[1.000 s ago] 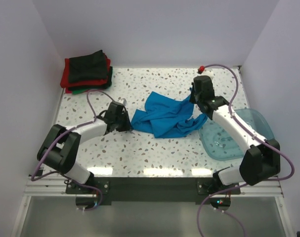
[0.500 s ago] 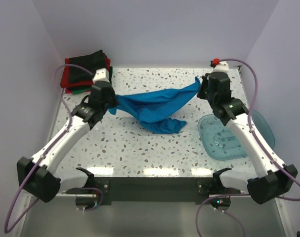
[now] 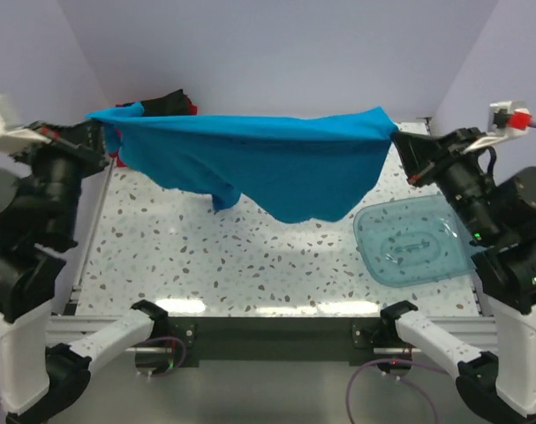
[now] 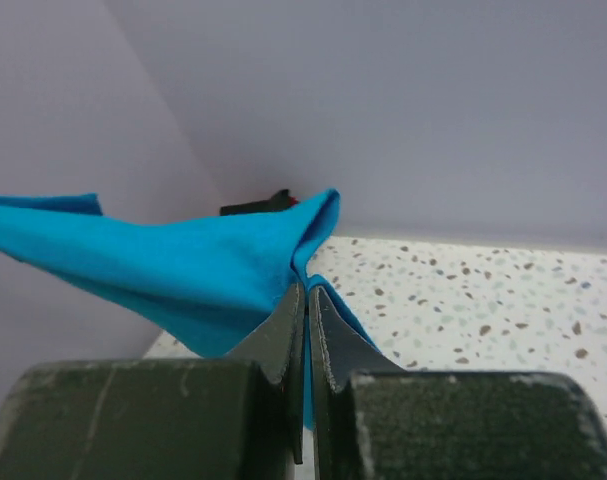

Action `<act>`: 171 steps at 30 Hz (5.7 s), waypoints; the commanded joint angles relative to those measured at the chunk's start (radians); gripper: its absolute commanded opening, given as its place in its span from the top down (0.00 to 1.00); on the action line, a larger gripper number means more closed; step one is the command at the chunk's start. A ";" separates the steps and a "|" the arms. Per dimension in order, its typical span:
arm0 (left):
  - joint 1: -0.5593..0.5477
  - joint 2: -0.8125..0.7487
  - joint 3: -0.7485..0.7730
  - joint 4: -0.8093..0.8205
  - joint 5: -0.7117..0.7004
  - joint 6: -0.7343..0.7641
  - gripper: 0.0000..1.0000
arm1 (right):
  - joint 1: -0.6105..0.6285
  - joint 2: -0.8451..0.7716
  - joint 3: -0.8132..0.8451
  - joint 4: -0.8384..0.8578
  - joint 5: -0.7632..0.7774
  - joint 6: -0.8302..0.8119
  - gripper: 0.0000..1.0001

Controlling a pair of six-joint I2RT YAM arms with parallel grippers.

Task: Fold and stack the t-shirts
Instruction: Flatten the tshirt out

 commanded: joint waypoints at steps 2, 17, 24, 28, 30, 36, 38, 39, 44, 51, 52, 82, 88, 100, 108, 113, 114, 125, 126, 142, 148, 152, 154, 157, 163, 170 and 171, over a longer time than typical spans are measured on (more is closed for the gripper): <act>0.002 -0.097 0.138 -0.064 0.033 0.065 1.00 | -0.005 -0.057 0.092 -0.050 -0.191 0.056 1.00; 0.139 -0.109 0.030 0.026 0.146 0.082 1.00 | -0.005 -0.106 -0.015 -0.036 -0.136 0.111 1.00; 0.149 0.234 -0.426 0.336 0.100 0.134 0.84 | -0.004 0.102 -0.305 0.118 0.117 0.097 1.00; 0.211 0.513 -0.480 0.471 0.145 0.114 0.00 | -0.008 0.442 -0.376 0.274 0.235 0.015 0.90; 0.223 0.608 -0.429 0.442 0.154 0.116 0.00 | -0.011 0.582 -0.271 0.204 0.267 -0.015 0.79; 0.226 0.638 -0.429 0.413 0.163 0.116 0.00 | -0.013 0.822 -0.071 0.126 0.238 -0.038 0.01; 0.226 0.604 -0.493 0.416 0.175 0.104 0.00 | -0.013 0.781 -0.129 0.160 0.194 -0.024 0.01; 0.226 0.581 -0.509 0.380 0.166 0.088 0.00 | -0.011 0.767 -0.147 0.175 0.181 -0.012 0.01; 0.226 0.535 -0.647 0.281 0.116 -0.019 0.00 | 0.030 0.703 -0.268 0.242 0.060 0.002 0.01; 0.238 0.475 -0.846 0.347 0.154 -0.076 0.00 | 0.148 0.816 -0.270 0.292 0.014 0.013 0.01; 0.241 0.481 -0.851 0.355 0.154 -0.076 0.00 | 0.154 0.866 -0.254 0.298 0.011 0.014 0.01; 0.267 1.129 -0.409 0.582 0.447 0.108 0.00 | -0.077 1.433 0.221 0.054 0.123 -0.015 0.01; 0.218 1.284 -0.184 0.531 0.445 0.189 0.00 | -0.142 1.482 0.314 0.028 0.111 -0.004 0.01; 0.220 1.509 0.255 0.350 0.411 0.213 0.00 | -0.171 1.579 0.552 0.002 0.082 -0.076 0.01; 0.160 1.185 0.182 0.227 0.399 0.191 0.00 | -0.137 1.366 0.534 -0.022 0.037 -0.150 0.01; 0.116 0.794 -0.210 0.180 0.313 0.082 0.00 | 0.018 1.055 0.292 -0.004 0.192 -0.197 0.01; 0.116 0.725 -0.292 0.183 0.300 0.018 0.00 | 0.042 0.989 0.150 0.016 0.201 -0.176 0.01; 0.123 0.031 -1.123 0.008 0.203 -0.436 0.00 | 0.329 0.413 -0.633 0.215 0.201 0.108 0.01; 0.132 0.038 -1.150 0.003 0.218 -0.480 0.00 | 0.337 0.363 -0.705 0.219 0.206 0.143 0.01; 0.197 0.182 -1.308 0.204 0.263 -0.515 0.49 | 0.338 0.410 -0.844 0.219 0.312 0.218 0.01; 0.203 0.213 -1.290 0.205 0.217 -0.513 1.00 | 0.338 0.445 -0.887 0.205 0.324 0.247 0.01; 0.206 0.199 -1.230 0.079 0.091 -0.551 1.00 | 0.338 0.469 -0.899 0.185 0.379 0.255 0.02; 0.206 0.184 -1.204 0.039 0.065 -0.554 1.00 | 0.337 0.469 -0.910 0.179 0.393 0.261 0.01; 0.208 0.158 -1.175 -0.004 0.037 -0.561 1.00 | 0.337 0.471 -0.916 0.171 0.416 0.267 0.01; 0.221 0.162 -1.106 -0.142 -0.099 -0.600 1.00 | 0.335 0.477 -0.925 0.151 0.447 0.275 0.01; 0.302 0.289 -1.066 -0.118 -0.086 -0.568 0.96 | 0.328 0.491 -0.922 0.136 0.453 0.274 0.01; 0.309 0.302 -1.058 -0.116 -0.066 -0.561 0.84 | 0.328 0.491 -0.924 0.134 0.453 0.274 0.01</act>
